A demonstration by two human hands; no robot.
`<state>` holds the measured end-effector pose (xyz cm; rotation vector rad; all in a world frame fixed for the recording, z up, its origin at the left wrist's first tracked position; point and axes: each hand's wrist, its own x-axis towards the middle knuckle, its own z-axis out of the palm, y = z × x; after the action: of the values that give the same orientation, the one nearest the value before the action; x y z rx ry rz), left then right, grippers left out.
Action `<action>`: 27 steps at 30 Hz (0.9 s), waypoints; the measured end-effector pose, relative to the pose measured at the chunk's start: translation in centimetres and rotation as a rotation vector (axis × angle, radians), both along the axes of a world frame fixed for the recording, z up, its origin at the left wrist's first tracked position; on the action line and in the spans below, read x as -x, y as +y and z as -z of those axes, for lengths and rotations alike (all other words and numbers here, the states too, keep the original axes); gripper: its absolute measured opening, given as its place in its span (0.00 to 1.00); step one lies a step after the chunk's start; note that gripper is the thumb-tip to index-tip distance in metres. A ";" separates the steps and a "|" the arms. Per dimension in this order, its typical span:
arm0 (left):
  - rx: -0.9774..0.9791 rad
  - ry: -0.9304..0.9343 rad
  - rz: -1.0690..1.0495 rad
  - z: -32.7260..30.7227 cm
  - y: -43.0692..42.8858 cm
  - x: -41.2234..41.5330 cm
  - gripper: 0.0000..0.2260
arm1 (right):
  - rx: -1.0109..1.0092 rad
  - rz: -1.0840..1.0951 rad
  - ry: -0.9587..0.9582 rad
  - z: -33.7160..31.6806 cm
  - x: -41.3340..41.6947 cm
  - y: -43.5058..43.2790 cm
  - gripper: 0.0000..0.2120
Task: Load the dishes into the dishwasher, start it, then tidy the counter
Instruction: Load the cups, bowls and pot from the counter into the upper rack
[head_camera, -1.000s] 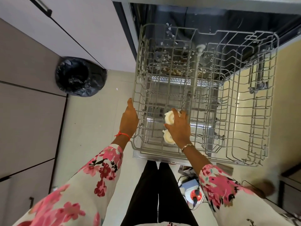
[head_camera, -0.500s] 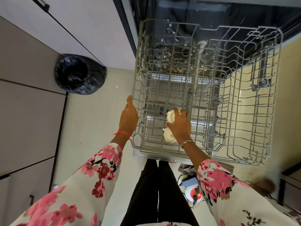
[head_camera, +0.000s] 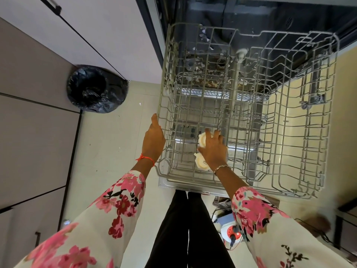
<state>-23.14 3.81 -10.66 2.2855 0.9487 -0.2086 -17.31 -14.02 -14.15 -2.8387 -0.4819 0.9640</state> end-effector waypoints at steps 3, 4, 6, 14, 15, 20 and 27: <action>0.000 0.002 -0.004 0.1 0.0 0.0 0.22 | -0.007 0.003 0.033 -0.1 -0.1 -0.1 0.37; -0.001 0.002 -0.003 0.1 0.0 -0.1 0.22 | -0.015 0.005 0.040 -0.1 -0.1 -0.2 0.37; -0.004 0.003 0.000 0.1 0.0 -0.1 0.22 | -0.043 0.022 0.052 -0.1 -0.1 -0.4 0.36; -0.034 0.008 0.027 0.1 0.2 -0.1 0.24 | -0.086 0.057 0.054 -0.4 -0.1 -1.0 0.37; -0.041 0.018 0.033 0.1 0.2 -0.1 0.24 | -0.085 0.057 0.051 -0.5 -0.2 -1.1 0.37; -0.046 0.080 0.134 -1.5 0.2 0.4 0.27 | -0.105 0.060 0.017 -2.2 -0.4 -1.5 0.36; -0.222 0.155 0.403 -7.1 2.5 2.6 0.30 | -0.098 -0.032 -0.059 -9.2 -1.1 0.3 0.32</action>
<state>-25.76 6.29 -3.60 2.6845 0.5976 -0.4784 -16.24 -13.70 -4.99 -2.7861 -0.5660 0.8400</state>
